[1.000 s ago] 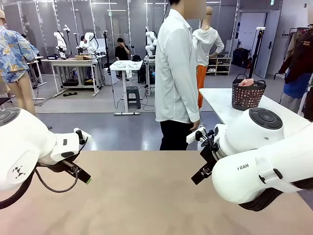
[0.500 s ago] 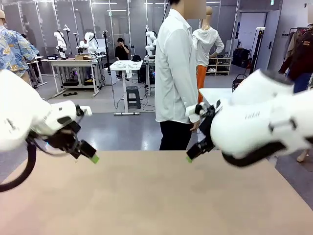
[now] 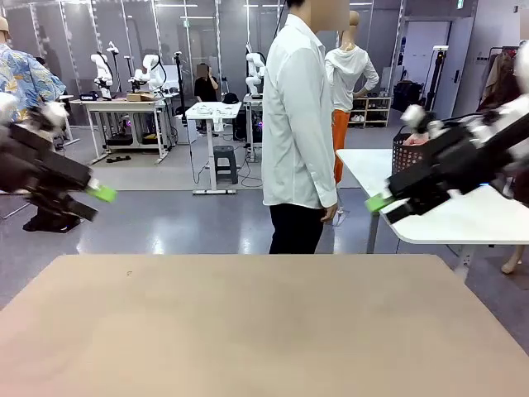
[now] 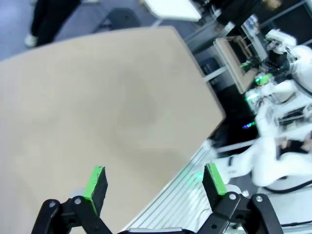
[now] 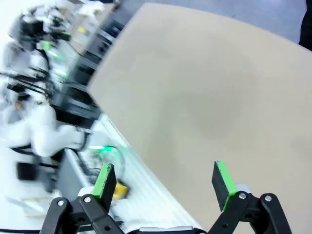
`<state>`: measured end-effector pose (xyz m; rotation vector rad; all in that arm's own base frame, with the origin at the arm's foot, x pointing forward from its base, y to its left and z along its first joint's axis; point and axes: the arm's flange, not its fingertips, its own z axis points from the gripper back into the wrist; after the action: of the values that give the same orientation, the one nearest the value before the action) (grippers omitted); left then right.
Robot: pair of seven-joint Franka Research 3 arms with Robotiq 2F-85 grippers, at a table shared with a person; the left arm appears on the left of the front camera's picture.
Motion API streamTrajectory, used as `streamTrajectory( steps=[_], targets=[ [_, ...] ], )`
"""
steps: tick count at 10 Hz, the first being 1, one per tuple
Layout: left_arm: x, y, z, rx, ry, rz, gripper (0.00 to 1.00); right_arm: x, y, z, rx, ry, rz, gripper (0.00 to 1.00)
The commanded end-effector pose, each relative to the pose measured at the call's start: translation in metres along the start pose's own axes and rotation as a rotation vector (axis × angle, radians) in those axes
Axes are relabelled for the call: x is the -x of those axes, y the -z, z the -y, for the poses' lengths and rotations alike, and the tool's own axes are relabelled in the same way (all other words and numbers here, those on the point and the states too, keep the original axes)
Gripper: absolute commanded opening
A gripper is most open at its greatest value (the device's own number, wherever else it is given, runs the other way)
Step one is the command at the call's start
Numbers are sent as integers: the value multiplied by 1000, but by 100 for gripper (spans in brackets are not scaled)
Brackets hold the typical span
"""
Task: Fold the towel.
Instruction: Grab the top end of the 100 cm Hotel Towel extended by the human.
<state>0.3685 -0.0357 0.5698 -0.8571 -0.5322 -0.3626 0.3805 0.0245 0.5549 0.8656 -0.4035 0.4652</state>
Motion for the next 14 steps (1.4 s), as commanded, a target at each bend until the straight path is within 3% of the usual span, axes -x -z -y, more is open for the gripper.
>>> streamTrajectory(
  steps=[1,5,9,11,13,14],
  targets=[
    [30,-55,-29,100,-58,141,100,27,-50,40,-127,176,92,100],
    [85,-176,-71,96,-156,447,100,114,-144,84,-203,293,373,100],
    [154,-265,-93,-50,-273,644,100,182,-195,94,-211,312,557,100],
    [168,-281,-98,-87,-293,679,100,196,-202,97,-192,318,584,100],
    [158,-273,-95,-100,-286,646,100,186,-194,91,-153,298,575,100],
    [173,-287,-96,-99,-327,696,100,199,-207,94,-183,341,573,100]
  ],
)
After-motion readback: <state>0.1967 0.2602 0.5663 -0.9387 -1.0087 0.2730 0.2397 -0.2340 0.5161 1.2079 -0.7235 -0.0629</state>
